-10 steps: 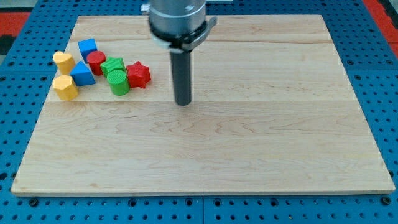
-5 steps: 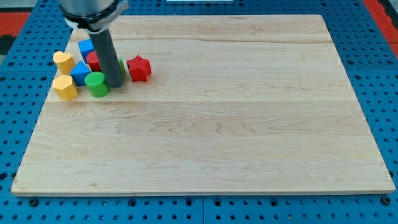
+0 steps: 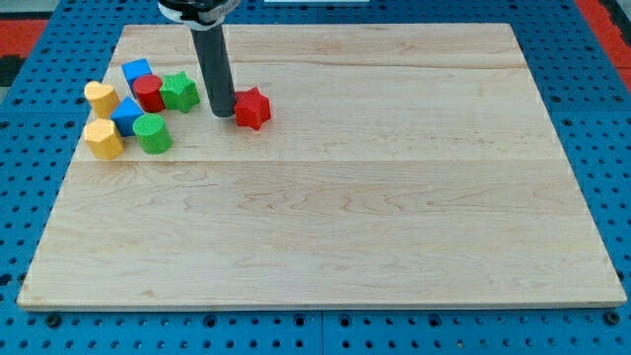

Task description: Place the red star towards the bottom center of the board

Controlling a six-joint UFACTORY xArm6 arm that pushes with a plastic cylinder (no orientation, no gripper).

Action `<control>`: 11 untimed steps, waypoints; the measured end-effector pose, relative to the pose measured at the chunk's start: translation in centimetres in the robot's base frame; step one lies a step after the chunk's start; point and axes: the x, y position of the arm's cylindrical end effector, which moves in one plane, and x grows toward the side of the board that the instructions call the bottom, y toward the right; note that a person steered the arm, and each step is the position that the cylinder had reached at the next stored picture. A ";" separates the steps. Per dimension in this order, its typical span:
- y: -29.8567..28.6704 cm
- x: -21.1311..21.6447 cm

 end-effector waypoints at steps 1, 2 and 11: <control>1.3 -0.5; 2.1 -0.6; 17.1 6.4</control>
